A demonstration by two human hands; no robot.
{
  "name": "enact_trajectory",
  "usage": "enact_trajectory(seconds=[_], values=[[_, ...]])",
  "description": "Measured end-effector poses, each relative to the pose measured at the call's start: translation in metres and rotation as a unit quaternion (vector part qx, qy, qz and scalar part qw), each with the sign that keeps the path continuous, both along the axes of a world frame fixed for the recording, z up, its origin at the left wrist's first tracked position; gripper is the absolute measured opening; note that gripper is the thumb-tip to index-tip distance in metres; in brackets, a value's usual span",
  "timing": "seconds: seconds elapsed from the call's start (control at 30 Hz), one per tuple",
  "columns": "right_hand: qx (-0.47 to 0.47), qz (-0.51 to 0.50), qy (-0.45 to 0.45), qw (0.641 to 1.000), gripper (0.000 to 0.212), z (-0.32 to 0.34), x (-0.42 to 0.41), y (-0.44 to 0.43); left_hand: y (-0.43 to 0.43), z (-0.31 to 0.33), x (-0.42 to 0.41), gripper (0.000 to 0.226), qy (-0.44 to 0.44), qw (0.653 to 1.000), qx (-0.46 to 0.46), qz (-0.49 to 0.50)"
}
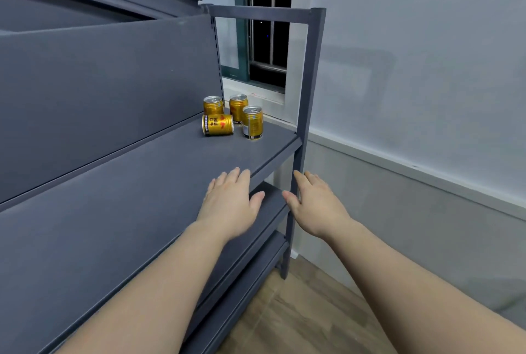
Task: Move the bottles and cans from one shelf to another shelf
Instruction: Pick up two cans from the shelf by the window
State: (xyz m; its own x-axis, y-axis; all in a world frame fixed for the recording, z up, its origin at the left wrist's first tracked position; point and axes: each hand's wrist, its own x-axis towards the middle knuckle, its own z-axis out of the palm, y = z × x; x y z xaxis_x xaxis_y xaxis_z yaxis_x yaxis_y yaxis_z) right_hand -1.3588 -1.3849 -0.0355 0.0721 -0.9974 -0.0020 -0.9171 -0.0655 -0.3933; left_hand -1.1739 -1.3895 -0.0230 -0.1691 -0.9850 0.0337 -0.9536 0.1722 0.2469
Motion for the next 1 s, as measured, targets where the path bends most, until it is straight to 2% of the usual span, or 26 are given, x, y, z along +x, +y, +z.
enact_trajectory(seconds=[0.43,0.63,0.77,0.87,1.0], values=[[0.008,0.026,-0.019,0.999,0.071,-0.002,0.022,-0.181,-0.166,-0.013,0.037,0.067,0.017,0.996,0.025,0.080],[0.014,-0.017,-0.130,0.991,0.088,0.001,0.044,-0.245,-0.229,-0.019,0.065,0.068,0.056,0.985,0.006,0.164],[0.027,-0.031,-0.206,0.978,0.104,-0.002,0.049,-0.277,-0.258,-0.022,0.076,0.079,0.101,0.973,0.008,0.208],[0.022,-0.029,-0.262,0.964,0.112,-0.006,0.051,-0.296,-0.276,-0.022,0.080,0.084,0.068,0.979,-0.007,0.194],[0.013,-0.015,-0.280,0.960,0.113,-0.013,0.054,-0.308,-0.294,-0.019,0.068,0.089,0.008,0.991,-0.026,0.133]])
